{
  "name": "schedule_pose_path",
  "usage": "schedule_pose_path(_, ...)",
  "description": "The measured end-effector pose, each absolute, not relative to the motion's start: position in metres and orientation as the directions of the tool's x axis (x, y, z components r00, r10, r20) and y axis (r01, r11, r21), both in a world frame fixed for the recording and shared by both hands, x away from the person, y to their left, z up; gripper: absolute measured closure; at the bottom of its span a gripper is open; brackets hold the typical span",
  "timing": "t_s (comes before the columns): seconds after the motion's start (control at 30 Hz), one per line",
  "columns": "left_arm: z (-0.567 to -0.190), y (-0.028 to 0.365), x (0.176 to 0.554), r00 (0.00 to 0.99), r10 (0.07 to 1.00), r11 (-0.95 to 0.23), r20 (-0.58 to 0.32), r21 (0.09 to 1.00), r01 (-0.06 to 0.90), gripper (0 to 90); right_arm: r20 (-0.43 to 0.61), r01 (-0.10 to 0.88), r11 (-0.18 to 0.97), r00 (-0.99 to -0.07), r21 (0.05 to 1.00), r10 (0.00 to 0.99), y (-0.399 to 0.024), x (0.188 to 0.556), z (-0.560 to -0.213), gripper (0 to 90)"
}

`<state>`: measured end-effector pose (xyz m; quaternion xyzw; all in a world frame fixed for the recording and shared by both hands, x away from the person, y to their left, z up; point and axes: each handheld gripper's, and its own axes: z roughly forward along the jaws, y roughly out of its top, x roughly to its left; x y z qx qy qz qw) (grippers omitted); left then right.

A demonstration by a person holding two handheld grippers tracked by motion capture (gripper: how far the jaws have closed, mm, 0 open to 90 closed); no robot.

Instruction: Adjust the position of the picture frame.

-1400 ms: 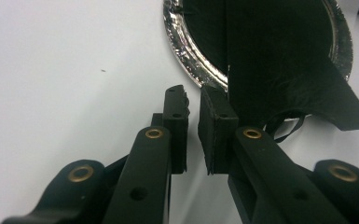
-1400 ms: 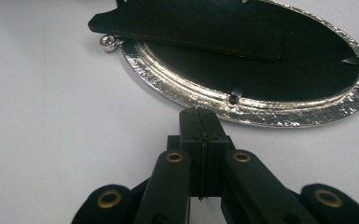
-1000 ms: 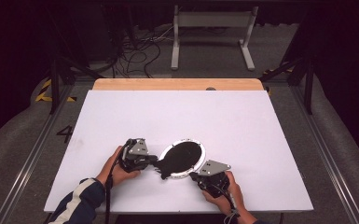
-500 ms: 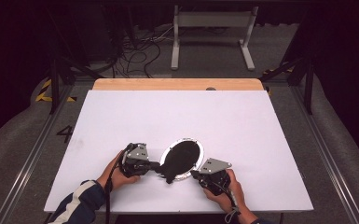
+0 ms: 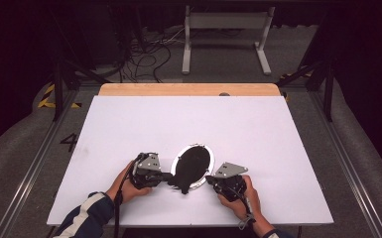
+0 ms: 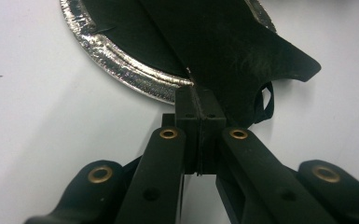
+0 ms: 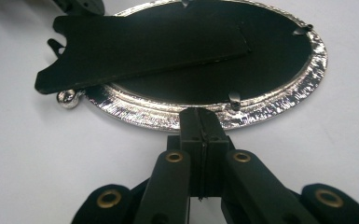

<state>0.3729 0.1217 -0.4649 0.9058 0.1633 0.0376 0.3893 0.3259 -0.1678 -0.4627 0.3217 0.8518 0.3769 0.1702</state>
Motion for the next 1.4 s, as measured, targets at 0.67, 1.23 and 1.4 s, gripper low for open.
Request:
schedule_pose_path(0.67, -0.465, 0.084, 0.378, 0.945, 0.327, -0.645, -0.021, 0.725, 0.239, 89.8, -0.070, 0.471, 0.454, -0.633, 0.756, 0.771, -0.189, 0.361, -0.462, 90.0)
schedule_pose_path(1.23, -0.465, 0.078, 0.376, 0.943, 0.331, -0.656, 0.024, 0.724, 0.212, 89.7, -0.071, 0.442, 0.499, -0.691, 0.745, 0.719, -0.184, 0.341, -0.461, 90.0)
schedule_pose_path(1.4, -0.465, 0.076, 0.376, 0.944, 0.330, -0.655, 0.025, 0.726, 0.210, 89.8, -0.060, 0.443, 0.496, -0.698, 0.747, 0.713, -0.185, 0.339, -0.461, 90.0)
